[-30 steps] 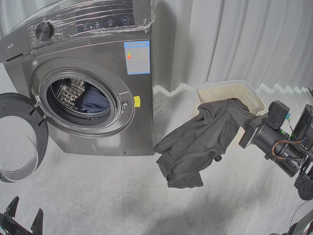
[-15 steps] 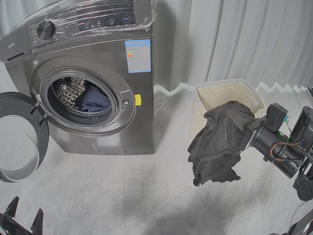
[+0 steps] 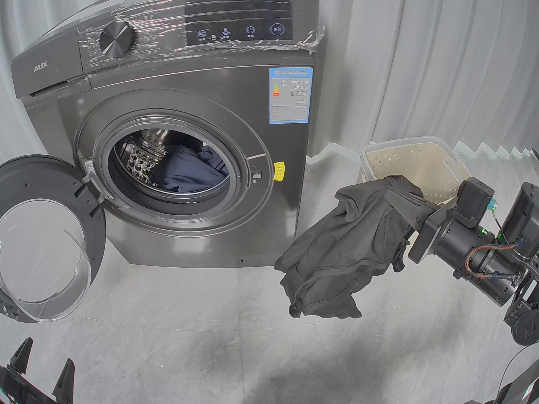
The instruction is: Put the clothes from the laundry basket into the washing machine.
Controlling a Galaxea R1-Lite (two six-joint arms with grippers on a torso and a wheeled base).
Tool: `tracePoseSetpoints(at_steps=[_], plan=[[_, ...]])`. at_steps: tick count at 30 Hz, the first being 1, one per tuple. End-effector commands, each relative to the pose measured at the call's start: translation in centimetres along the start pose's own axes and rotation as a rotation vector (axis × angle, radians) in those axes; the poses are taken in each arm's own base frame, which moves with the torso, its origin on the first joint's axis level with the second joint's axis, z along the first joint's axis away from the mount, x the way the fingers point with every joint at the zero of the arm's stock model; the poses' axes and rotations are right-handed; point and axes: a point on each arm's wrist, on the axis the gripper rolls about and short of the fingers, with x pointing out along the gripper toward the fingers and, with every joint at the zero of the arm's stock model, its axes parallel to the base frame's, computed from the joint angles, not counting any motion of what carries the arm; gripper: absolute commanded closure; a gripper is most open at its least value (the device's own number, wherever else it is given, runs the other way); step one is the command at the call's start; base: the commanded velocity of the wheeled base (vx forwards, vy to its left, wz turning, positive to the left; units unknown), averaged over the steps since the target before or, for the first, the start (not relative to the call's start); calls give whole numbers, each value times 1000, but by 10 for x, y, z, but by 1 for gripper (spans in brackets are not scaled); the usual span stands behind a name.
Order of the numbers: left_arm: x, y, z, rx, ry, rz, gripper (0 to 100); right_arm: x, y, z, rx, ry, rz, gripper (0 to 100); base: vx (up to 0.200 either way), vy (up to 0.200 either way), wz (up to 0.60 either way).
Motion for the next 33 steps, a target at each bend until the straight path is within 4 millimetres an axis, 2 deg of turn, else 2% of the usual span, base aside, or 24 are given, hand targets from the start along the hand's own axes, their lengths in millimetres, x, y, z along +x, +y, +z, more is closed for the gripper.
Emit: tracePoseSetpoints(at_steps=[1, 14, 29, 33], plan=[[0, 0, -3, 0, -5, 0, 0, 0, 0, 0, -2, -4, 24, 100, 0, 0, 0], [0, 0, -3, 0, -5, 0, 0, 3, 1, 3, 0, -12, 71, 100, 0, 0, 0], [0, 0, -3, 0, -5, 0, 0, 2, 4, 1, 11, 3, 93, 100, 0, 200, 0], [0, 0, -3, -2, -5, 0, 0, 1, 4, 0, 13, 7, 86, 100, 0, 0, 0]])
